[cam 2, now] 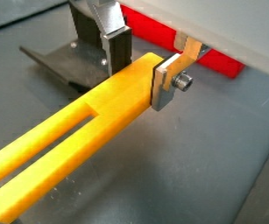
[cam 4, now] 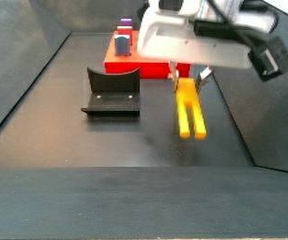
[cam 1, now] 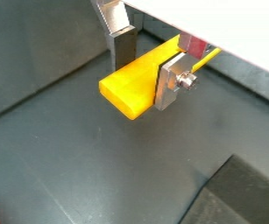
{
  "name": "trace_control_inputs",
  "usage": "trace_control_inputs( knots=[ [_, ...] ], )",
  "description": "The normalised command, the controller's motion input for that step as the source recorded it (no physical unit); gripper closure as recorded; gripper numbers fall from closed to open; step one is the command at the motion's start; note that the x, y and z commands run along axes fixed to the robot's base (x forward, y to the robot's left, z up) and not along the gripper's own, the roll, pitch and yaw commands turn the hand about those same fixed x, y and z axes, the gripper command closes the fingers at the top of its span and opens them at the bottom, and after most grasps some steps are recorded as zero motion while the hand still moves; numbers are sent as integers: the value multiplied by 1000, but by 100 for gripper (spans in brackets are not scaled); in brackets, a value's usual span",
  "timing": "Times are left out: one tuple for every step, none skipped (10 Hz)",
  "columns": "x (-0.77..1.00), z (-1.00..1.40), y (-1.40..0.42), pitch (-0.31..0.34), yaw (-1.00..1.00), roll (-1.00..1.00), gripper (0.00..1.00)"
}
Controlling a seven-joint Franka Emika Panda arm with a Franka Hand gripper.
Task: Pick up the square-circle object. Move up. Rotate the square-circle object. Place the square-circle object on the fixture. Regrasp the square-circle object. Move to above the board. Insert the square-circle object.
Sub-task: Place the square-circle object on the fixture.
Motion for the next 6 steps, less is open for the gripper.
trace_control_inputs(
  knots=[
    [-16, 1000, 3, 36, -7, 32, 100],
    [-19, 1000, 5, 49, -9, 42, 100],
    [-22, 1000, 8, 62, -11, 58, 100],
    [-25, 1000, 9, 68, -10, 66, 100],
    [-29, 1000, 12, 75, -9, 83, 100],
    [-29, 950, 12, 78, -6, 89, 100]
  ],
)
